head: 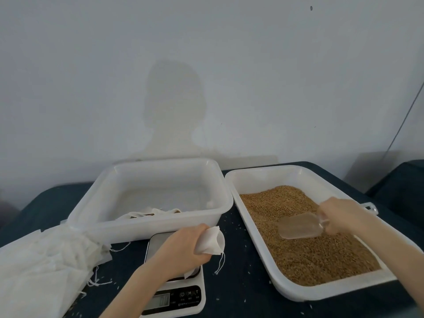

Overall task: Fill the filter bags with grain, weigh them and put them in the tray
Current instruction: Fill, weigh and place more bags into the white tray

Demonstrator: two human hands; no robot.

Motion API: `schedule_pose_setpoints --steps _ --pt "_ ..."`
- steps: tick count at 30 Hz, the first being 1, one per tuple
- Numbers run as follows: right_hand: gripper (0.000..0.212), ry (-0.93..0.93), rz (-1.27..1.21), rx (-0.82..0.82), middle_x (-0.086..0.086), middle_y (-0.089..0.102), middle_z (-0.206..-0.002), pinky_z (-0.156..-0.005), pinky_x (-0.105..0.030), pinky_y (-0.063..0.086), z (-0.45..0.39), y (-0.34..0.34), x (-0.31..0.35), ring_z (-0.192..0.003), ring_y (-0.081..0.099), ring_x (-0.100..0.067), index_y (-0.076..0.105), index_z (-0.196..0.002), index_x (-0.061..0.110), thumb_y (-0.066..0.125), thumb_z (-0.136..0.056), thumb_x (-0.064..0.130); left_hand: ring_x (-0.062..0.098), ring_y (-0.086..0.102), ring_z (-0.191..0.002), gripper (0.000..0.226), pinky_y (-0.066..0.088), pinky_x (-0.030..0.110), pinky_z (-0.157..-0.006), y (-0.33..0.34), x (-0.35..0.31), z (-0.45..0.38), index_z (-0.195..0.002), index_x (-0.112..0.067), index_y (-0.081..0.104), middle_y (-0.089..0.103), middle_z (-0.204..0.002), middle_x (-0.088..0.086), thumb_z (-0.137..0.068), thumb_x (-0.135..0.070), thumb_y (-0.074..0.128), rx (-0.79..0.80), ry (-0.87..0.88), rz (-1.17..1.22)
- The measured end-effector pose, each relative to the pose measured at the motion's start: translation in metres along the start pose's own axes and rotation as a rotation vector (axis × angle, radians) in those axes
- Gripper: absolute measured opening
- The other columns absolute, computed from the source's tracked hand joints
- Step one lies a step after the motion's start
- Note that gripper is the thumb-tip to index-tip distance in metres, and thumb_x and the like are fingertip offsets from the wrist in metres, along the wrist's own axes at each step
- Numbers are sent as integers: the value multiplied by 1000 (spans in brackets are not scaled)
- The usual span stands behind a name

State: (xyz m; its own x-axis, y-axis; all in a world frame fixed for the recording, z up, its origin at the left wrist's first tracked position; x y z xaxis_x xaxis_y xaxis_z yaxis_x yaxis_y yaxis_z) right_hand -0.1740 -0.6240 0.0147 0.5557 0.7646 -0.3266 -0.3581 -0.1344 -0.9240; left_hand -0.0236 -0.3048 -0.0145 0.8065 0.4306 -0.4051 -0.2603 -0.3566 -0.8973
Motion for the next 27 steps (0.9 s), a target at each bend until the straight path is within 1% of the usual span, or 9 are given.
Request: schedule_pose_setpoints --steps 3,5,7,10,13,16,20,24,27 --pt "23 -50 21 52 9 64 -83 -60 -14 54 3 4 2 -70 65 -2 67 -101 26 63 -85 11 6 50 -69 14 38 18 -62 0 -4 -2 -86 -33 47 53 -72 -15 -80 -40 58 0 10 3" --pt "21 -106 -64 88 8 64 -81 -56 -10 50 5 7 8 -69 62 1 66 -89 26 63 -84 6 8 49 -67 15 36 18 -59 2 -8 -4 -81 -34 43 52 -69 -13 -79 -39 58 14 11 33" --pt "26 -180 -172 139 9 64 -77 -59 -11 50 9 14 17 -71 62 0 63 -77 28 63 -81 2 9 49 -66 15 35 19 -58 4 -10 -4 -82 -34 43 53 -70 -12 -78 -39 57 35 7 63" --pt "32 -277 -338 222 10 61 -72 -65 -15 51 13 24 29 -70 60 -3 60 -69 30 62 -77 -1 10 50 -70 15 40 22 -63 3 -12 -4 -87 -33 47 54 -75 -12 -79 -38 58 35 11 69" --pt "30 -320 -540 228 15 61 -64 -61 -13 45 14 28 27 -62 56 3 64 -69 31 65 -77 2 9 52 -72 16 42 23 -67 0 -10 -3 -89 -34 47 55 -77 -13 -80 -37 59 20 10 65" --pt "21 -322 -697 212 12 65 -70 -67 -17 45 12 28 20 -64 57 -1 71 -78 27 66 -79 7 9 56 -76 18 46 24 -71 -2 -7 -1 -97 -31 53 60 -82 -13 -81 -38 60 8 3 61" --pt "21 -322 -715 166 2 71 -94 -84 -25 52 6 24 15 -79 62 -8 71 -99 25 64 -83 14 10 58 -82 25 48 29 -76 0 -5 0 -103 -29 55 63 -89 -12 -81 -39 61 18 -3 87" --pt "23 -294 -681 134 -3 70 -98 -86 -31 52 5 22 7 -84 63 -19 70 -101 24 62 -83 12 4 51 -77 18 43 21 -70 6 -4 0 -87 -41 45 54 -80 -18 -78 -41 60 43 -1 94" --pt "18 -192 -517 112 7 65 -89 -76 -24 54 3 25 -8 -81 62 -7 63 -87 27 64 -81 10 3 51 -78 18 43 22 -71 8 -2 1 -84 -42 42 53 -79 -20 -77 -44 58 51 4 79"
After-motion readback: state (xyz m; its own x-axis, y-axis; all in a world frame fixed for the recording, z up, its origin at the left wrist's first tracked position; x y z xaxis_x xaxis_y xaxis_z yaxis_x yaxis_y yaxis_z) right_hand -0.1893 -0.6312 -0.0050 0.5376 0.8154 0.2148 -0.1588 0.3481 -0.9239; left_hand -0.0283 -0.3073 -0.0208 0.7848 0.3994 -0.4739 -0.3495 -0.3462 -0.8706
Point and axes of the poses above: each hand's wrist, its own z-axis away from the middle knuckle, its own y-axis out of the palm, x = y × z, the point moved 8 cm from there along -z, towards the middle knuckle
